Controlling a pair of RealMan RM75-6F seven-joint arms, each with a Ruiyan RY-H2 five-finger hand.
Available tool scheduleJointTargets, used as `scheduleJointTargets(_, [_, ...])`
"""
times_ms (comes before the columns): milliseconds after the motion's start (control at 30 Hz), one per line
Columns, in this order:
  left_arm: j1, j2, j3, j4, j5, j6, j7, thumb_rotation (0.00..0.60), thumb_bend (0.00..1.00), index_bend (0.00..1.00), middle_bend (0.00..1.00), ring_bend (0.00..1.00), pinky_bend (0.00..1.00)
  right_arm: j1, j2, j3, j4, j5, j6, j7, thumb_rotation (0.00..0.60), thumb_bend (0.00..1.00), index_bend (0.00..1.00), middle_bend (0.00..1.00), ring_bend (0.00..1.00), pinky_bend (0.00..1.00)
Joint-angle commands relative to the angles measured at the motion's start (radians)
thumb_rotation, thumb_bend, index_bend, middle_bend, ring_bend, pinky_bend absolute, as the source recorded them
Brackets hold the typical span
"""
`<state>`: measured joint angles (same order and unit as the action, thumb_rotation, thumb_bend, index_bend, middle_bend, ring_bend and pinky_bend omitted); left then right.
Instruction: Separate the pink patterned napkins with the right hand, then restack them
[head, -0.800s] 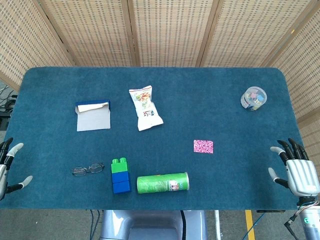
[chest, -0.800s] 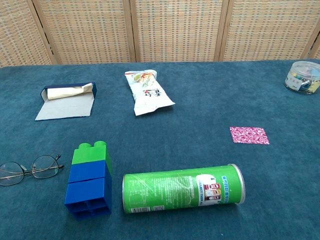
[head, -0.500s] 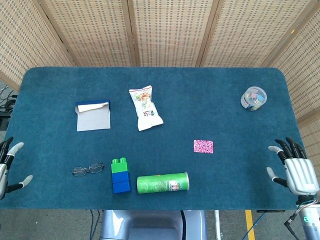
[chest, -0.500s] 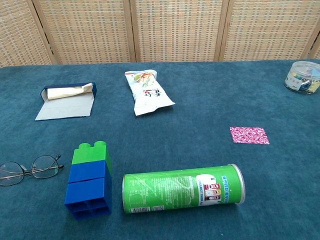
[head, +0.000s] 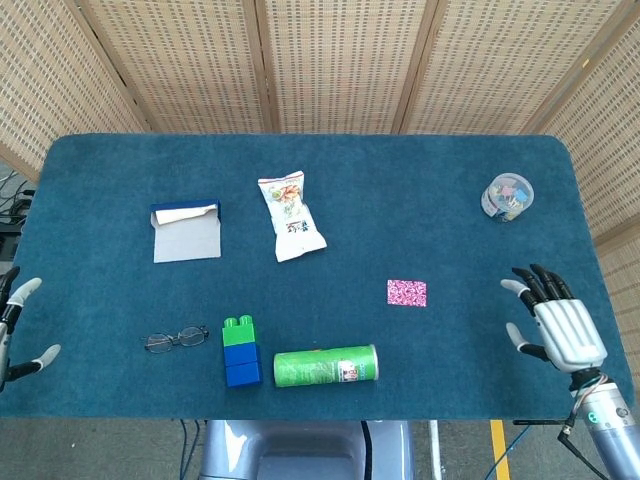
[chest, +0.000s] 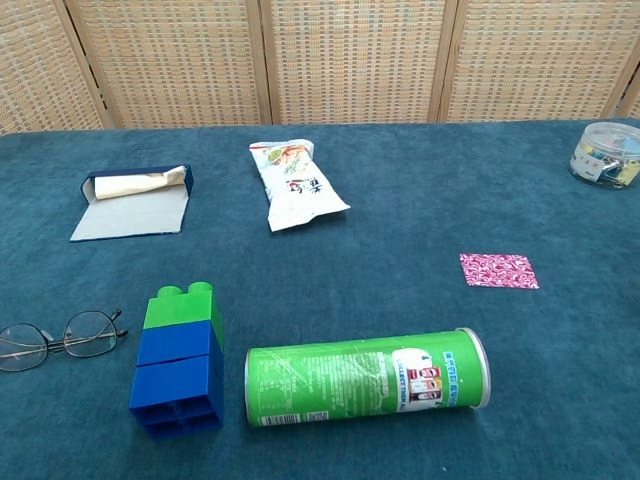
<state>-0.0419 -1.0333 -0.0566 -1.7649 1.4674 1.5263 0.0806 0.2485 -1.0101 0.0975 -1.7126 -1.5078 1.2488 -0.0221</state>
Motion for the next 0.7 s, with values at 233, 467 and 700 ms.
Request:
scheduleJointTargets(233, [-0.003, 0.029, -0.011, -0.032, -0.023, -0.005, 0.016, 0.600, 0.04, 0.12, 0.00, 0.00, 0.00, 0.187, 0.020, 0.021, -0.036, 0.045, -0.287, 0.004, 0.600, 0.47, 0.20, 0.12, 0.00, 0.07])
scheduleJointTargets(467, [-0.008, 0.037, -0.019, -0.042, -0.044, -0.013, 0.022, 0.600, 0.04, 0.12, 0.00, 0.00, 0.00, 0.296, -0.027, 0.029, -0.008, 0.092, -0.436, -0.021, 0.600, 0.47, 0.20, 0.12, 0.00, 0.06])
scheduleJointTargets(700, [-0.015, 0.038, -0.016, -0.044, -0.059, -0.034, 0.028, 0.600, 0.04, 0.12, 0.00, 0.00, 0.00, 0.375, -0.079, 0.029, 0.017, 0.139, -0.534, -0.045, 0.600, 0.47, 0.20, 0.12, 0.00, 0.06])
